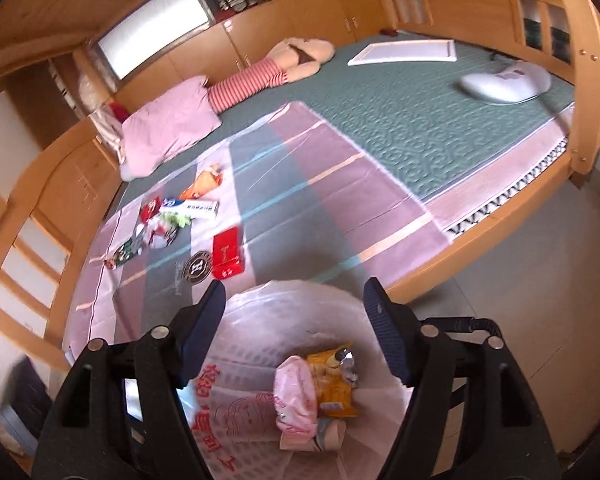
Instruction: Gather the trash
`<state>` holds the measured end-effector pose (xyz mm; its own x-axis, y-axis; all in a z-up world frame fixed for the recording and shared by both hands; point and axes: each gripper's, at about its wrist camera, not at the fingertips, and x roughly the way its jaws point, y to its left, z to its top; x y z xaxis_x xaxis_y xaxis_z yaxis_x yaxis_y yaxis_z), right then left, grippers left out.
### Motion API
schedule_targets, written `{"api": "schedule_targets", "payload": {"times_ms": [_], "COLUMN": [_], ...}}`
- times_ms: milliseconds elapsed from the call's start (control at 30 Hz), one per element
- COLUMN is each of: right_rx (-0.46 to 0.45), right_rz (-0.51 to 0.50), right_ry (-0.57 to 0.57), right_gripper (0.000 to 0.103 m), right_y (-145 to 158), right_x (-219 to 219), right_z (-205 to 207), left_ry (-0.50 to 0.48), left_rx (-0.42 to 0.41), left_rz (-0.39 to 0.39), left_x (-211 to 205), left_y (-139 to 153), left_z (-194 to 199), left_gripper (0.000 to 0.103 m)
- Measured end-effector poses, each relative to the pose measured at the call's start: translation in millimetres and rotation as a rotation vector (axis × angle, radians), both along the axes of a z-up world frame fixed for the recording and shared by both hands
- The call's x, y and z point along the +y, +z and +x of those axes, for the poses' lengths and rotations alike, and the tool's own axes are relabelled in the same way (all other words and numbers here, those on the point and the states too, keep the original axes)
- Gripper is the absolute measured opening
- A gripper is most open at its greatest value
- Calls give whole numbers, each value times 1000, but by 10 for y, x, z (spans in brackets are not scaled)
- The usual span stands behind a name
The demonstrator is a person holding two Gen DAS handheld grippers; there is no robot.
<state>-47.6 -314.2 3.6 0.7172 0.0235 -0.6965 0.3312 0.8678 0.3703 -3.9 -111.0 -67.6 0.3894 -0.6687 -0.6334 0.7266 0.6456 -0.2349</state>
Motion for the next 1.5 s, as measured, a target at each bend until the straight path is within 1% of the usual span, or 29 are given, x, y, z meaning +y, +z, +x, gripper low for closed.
{"api": "schedule_targets", "payload": {"times_ms": [33, 67, 100, 133, 167, 233, 333, 400, 433, 467, 533, 600, 667, 767, 800, 900, 967, 1033, 1067, 1100, 1133, 1167, 1200, 1233, 1267, 1333, 1367, 1433, 1500], "right_rx": [1, 3, 6, 10, 15, 30, 62, 92, 99, 116, 151, 233, 328, 478, 532, 658, 679, 633, 614, 604, 597, 591, 589, 592, 600, 589, 561, 460, 301], "right_rz": [-4, -7, -5, 1, 14, 38, 39, 7, 1, -17, -25, 8, 32, -3, -33, -115, -126, -156, -161, -135, -84, -7, 39, 48, 13, -114, -192, -295, -357], "right_ry": [-4, -7, -9, -8, -4, 10, 55, 115, 130, 164, 224, 275, 301, 328, 324, 273, 250, 255, 299, 342, 383, 437, 485, 531, 584, 625, 623, 592, 582], "right_gripper": [73, 74, 74, 75, 75, 75, 76, 81, 81, 84, 89, 90, 90, 90, 90, 90, 89, 72, 59, 56, 56, 56, 56, 56, 56, 67, 74, 75, 78], "right_y": [-1, -16, -42, -70, -104, -146, -146, -135, -141, -162, -238, -454, -709, -1171, -1350, -1779, -1916, -1862, -1817, -1784, -1763, -1745, -1727, -1708, -1673, -1554, -1444, -1171, -824], "right_x": [-14, -26, -30, -28, -27, -12, 70, 218, 259, 367, 519, 710, 879, 1150, 1218, 1308, 1353, 1454, 1552, 1637, 1712, 1812, 1913, 2014, 2144, 2312, 2377, 2457, 2577], "right_z": [-5, -13, -14, 0, 35, 128, 425, 780, 886, 1129, 1451, 1918, 2303, 2843, 3013, 3293, 3347, 3333, 3329, 3319, 3309, 3293, 3282, 3277, 3279, 3297, 3315, 3359, 3406], "left_ry": [-29, -49, -56, -51, -41, -4, 96, 184, 244, 312, 431, 546, 643, 759, 794, 888, 938, 978, 1005, 1031, 1067, 1104, 1130, 1154, 1171, 1204, 1217, 1244, 1265], "left_rx": [10, 16, 14, 6, -4, -11, 12, 40, 53, 63, 83, 97, 121, 189, 211, 277, 321, 344, 350, 356, 364, 376, 390, 420, 458, 537, 565, 582, 557], "left_rz": [27, 56, 83, 90, 84, 51, -7, -38, -49, -50, -35, -14, 39, 120, 127, 121, 112, 106, 113, 119, 125, 124, 120, 115, 114, 87, 67, 35, 24], "left_x": [-77, -139, -175, -170, -140, -33, 183, 385, 524, 674, 939, 1201, 1433, 1712, 1804, 2043, 2191, 2308, 2361, 2403, 2473, 2542, 2584, 2638, 2683, 2788, 2829, 2900, 2928], "left_y": [-56, -107, -147, -157, -146, -105, -73, -48, -44, -46, -70, -124, -228, -427, -474, -567, -619, -644, -650, -671, -703, -749, -792, -863, -927, -1054, -1091, -1103, -1060], "left_z": [-17, -30, -44, -53, -49, 0, 165, 352, 462, 580, 817, 1058, 1302, 1679, 1774, 1994, 2122, 2236, 2294, 2335, 2389, 2413, 2384, 2364, 2343, 2276, 2253, 2214, 2186], "left_gripper": [40, 54, 61, 73, 81, 90, 93, 93, 93, 94, 95, 96, 96, 96, 96, 96, 96, 96, 96, 96, 96, 96, 96, 96, 96, 96, 96, 96, 96]}}
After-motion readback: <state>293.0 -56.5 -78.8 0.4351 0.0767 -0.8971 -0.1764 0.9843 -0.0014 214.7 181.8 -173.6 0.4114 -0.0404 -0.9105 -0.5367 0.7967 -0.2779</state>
